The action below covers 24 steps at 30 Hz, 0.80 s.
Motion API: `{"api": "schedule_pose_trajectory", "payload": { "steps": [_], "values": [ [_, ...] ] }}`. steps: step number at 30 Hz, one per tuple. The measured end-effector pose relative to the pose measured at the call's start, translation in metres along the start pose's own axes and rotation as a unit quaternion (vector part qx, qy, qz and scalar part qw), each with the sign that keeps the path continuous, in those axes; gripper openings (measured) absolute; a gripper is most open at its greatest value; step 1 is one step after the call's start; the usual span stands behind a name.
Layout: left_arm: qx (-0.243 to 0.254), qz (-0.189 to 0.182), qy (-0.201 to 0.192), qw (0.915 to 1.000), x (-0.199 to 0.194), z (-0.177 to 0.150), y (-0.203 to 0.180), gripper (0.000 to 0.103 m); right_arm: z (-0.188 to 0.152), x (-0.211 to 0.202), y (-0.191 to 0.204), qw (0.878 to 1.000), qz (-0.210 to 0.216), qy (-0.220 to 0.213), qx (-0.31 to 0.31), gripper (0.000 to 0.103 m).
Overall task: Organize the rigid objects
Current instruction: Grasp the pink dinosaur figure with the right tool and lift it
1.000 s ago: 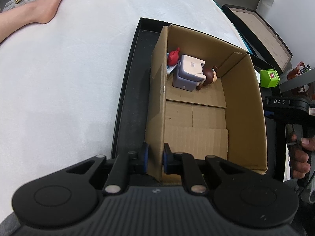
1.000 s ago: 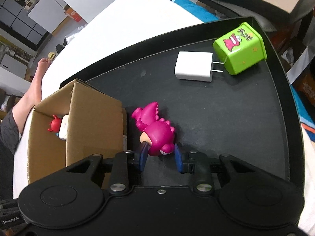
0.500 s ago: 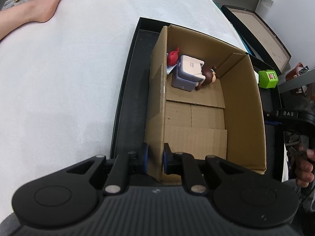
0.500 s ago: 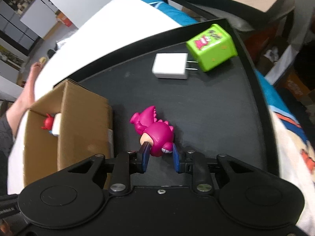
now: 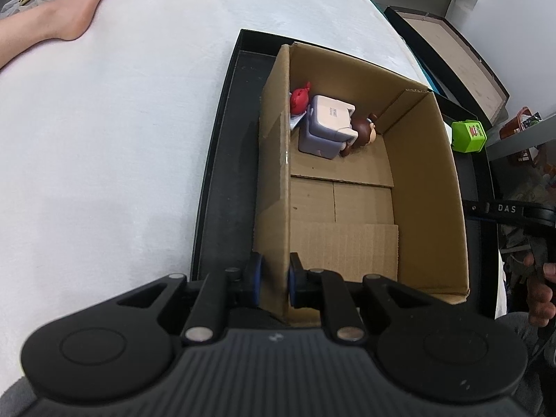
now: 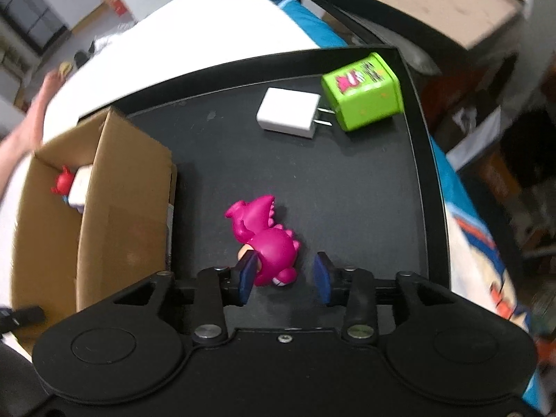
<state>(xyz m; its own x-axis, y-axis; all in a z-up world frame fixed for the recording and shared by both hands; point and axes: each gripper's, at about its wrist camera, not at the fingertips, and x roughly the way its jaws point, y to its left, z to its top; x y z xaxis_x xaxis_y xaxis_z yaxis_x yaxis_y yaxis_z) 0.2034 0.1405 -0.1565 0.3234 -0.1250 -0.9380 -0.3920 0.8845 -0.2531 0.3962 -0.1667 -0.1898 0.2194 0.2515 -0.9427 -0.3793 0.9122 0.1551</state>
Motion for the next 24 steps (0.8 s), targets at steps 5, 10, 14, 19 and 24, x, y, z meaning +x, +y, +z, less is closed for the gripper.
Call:
{"api": "schedule_pose_trajectory", "payload": {
  "steps": [5,10,14,19,24],
  "values": [
    [-0.009,-0.013,0.005,0.9999,0.001,0.001,0.003,0.015,0.005,0.005,0.021,0.996,-0.030,0.001,-0.088,0.051],
    [-0.006,-0.015,0.006,0.9998,0.001,0.000,0.003,0.015,0.008,0.012,0.035,0.991,-0.034,0.010,-0.133,0.051],
    [-0.009,-0.021,0.007,0.9997,0.002,0.000,0.004,0.015,0.009,0.016,0.040,0.989,-0.041,0.013,-0.144,0.050],
    [-0.013,-0.027,0.006,0.9995,0.003,-0.001,0.006,0.016,0.005,0.018,0.036,0.991,-0.036,0.007,-0.127,0.045],
    [-0.009,-0.028,0.005,0.9996,0.002,-0.001,0.006,0.016,0.000,0.012,0.023,0.997,-0.016,-0.002,-0.073,0.044]
  ]
}}
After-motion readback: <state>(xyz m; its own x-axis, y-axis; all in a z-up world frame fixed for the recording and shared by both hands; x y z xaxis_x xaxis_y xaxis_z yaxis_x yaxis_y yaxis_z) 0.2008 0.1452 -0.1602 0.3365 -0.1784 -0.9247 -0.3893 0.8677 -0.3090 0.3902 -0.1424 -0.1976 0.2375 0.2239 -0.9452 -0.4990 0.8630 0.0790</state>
